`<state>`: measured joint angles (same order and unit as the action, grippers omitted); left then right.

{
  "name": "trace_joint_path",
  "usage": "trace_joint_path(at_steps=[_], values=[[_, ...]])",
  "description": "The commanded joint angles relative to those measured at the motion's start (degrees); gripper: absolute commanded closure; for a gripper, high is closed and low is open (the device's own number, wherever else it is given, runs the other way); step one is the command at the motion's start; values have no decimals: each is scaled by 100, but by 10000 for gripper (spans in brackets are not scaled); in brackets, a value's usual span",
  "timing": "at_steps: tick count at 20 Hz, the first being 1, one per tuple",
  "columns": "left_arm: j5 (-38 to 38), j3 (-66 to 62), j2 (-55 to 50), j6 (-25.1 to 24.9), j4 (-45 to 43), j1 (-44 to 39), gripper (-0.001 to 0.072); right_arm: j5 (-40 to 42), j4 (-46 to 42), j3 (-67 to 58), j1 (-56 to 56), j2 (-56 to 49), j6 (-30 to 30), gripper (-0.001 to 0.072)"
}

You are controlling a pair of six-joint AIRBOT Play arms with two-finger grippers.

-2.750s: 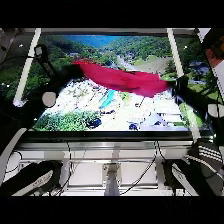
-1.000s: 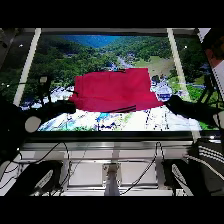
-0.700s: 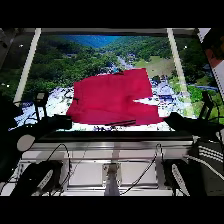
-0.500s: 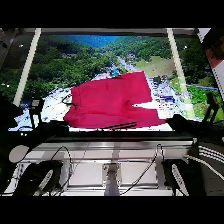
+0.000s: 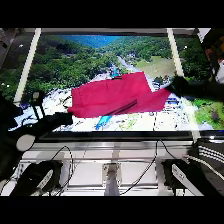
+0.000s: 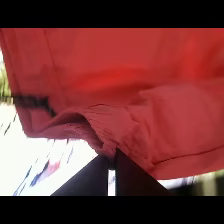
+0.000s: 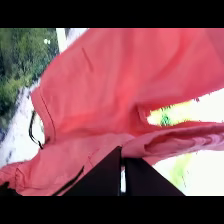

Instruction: Fold the clothes and pants, and hang the long-sleeved shirts on hangers.

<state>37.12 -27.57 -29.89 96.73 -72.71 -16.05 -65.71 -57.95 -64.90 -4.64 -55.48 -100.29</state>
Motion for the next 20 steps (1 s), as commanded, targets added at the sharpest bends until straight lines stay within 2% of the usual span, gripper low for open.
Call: trace_joint_path(at_steps=[1, 5, 7, 9, 10, 11, 12, 13, 14, 18, 20], values=[[-1834, -343, -1200, 619, 146, 2, 692, 787, 590, -852, 13, -1543, 398, 709], [-2671, -1220, -2828, 621, 146, 4, 691, 1703, 688, -1604, 374, -2793, 210, 709], [-3523, -1453, -3486, 669, 144, 2, 690, 2474, 684, -1840, 568, -3305, -197, 708], [-4601, -1469, -4006, 804, 146, 2, 689, 3716, 695, -1875, 723, -3685, -796, 704], [-5007, -1467, -4201, 837, 146, 50, 683, 4312, 761, -1880, 782, -3838, -1043, 594], [-5368, -1467, -4369, 844, 166, 98, 618, 4662, 848, -1886, 802, -3930, -1110, 289], [-5615, -1467, -4472, 855, 367, 149, 425, 4658, 789, -1954, 793, -4009, -1106, 153], [-5709, -1467, -4518, 855, 634, 229, 293, 4437, 748, -2033, 702, -4059, -1102, 154], [-5705, -1467, -4518, 855, 866, 337, 267, 4131, 625, -2116, 599, -4087, -1064, 153], [-5674, -1467, -4494, 855, 933, 796, 268, 2544, 391, -2422, -48, -4094, -518, 155], [-5379, -1467, -4319, 855, 931, 957, 269, 1674, 391, -2557, -444, -4094, -273, 160]])
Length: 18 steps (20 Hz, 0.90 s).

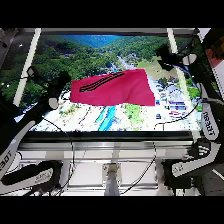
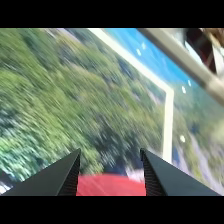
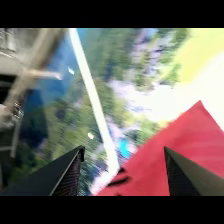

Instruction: Fold the clothes and pants, and hang the long-sleeved shirts on hangers.

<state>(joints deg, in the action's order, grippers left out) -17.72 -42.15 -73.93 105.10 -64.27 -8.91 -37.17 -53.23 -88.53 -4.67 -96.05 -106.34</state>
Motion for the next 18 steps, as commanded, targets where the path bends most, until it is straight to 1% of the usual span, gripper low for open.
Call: trace_joint_path(at_steps=[1, 3, 5, 6, 7, 8, 10, 11, 12, 14, 18], values=[[306, -9, 240, 15, 11, 286, 270, -1626, -79, -216, -640, -39, 505, 161], [846, -9, 695, 13, -481, 330, 270, -2686, -9, -216, -988, -140, 1003, 161], [1685, -9, 1285, 13, -1056, 328, 270, -3825, 225, -216, -1226, -481, 1504, 158], [2232, -9, 1613, 13, -1215, 315, 269, -4234, 396, -219, -1261, -691, 1700, 130], [2743, -9, 1917, -42, -1233, 317, 269, -4489, 527, -219, -1259, -922, 1832, 42], [3241, -9, 2227, -155, -1226, 317, 270, -4546, 544, -219, -1224, -1132, 1961, 14], [3980, -9, 2756, -380, -1224, 317, 269, -4308, 527, -223, -1145, -1440, 2035, 14], [4225, -9, 2981, -402, -1226, 317, 269, -4138, 498, -275, -1130, -1574, 2037, 15], [4363, -9, 3150, -400, -1224, 317, 269, -4068, 507, -374, -1123, -1694, 2033, 16], [4498, -9, 3392, -398, -1226, 317, 269, -4179, 507, -643, -1121, -1937, 1989, 17], [4544, -9, 3451, -396, -1224, 317, 269, -4277, 505, -802, -962, -2157, 1880, 19]])
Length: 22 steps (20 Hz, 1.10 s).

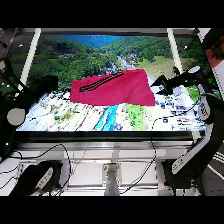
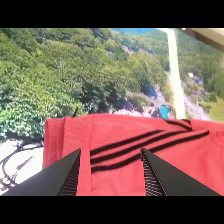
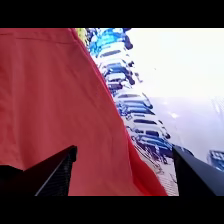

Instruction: Fold the clothes and pants, and hang the long-sleeved shirts on hangers.

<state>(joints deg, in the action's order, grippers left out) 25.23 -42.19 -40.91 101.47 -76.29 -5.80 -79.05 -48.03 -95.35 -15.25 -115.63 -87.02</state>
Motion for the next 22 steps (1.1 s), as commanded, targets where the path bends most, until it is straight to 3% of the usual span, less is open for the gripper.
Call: trace_joint_path(at_steps=[1, 7, 8, 9, 10, 11, 12, 16, 18, 22], values=[[249, -4, 149, -33, -22, 7, 269, -90, -13, -120, 160, -232, -57, 19], [249, -4, 149, -33, -22, 7, 269, -59, -13, -120, 647, -295, -55, 29], [249, -4, 149, -33, -22, 7, 269, -63, -11, -120, 680, -293, -55, 112], [249, -4, 149, -33, -22, 7, 269, -98, 0, -144, 691, -293, -55, 261], [249, -4, 149, -33, -22, 7, 269, -151, 2, -208, 691, -289, -55, 455], [249, -4, 149, -33, -22, 7, 269, -258, 7, -330, 688, -278, -55, 602], [247, -4, 149, -33, -22, 7, 269, -411, 2, -507, 673, -271, -55, 703], [247, -4, 149, -33, -24, 9, 270, -1012, -249, -1648, 310, -271, -155, 707], [245, -4, 149, -33, -26, 17, 270, -1207, -772, -2135, -140, -264, -542, 707], [245, -4, 146, -33, -24, 17, 271, -1416, -1088, -2184, -1537, 103, -595, 707]])
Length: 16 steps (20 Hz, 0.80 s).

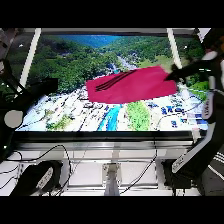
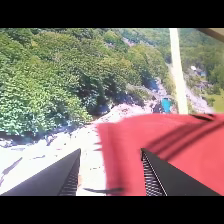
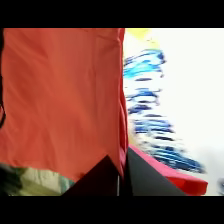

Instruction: Fold the clothes and pants, and hang the long-sleeved shirts on hangers.

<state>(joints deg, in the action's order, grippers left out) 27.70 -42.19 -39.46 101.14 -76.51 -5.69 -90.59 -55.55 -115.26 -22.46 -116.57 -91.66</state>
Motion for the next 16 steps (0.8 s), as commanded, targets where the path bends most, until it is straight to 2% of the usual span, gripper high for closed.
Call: trace_joint_path(at_steps=[1, 9, 11, 13, 16], values=[[-2, -4, 2, 0, -2, 7, 271, -363, -433, -192, -1231, 302, -133, 707], [-101, -4, 0, 2, 0, 7, 271, -1150, -1237, -192, -4293, 1399, -315, 707], [-240, -4, -2, 0, 0, 7, 271, -1510, -1696, -190, -4804, 1676, -398, 706], [-411, -4, -2, 2, 0, 7, 271, -1504, -2085, -20, -5119, 2092, -531, 707], [-544, -4, -2, 0, -2, 7, 271, -1488, -3331, 59, -5263, 2618, -737, 707]])
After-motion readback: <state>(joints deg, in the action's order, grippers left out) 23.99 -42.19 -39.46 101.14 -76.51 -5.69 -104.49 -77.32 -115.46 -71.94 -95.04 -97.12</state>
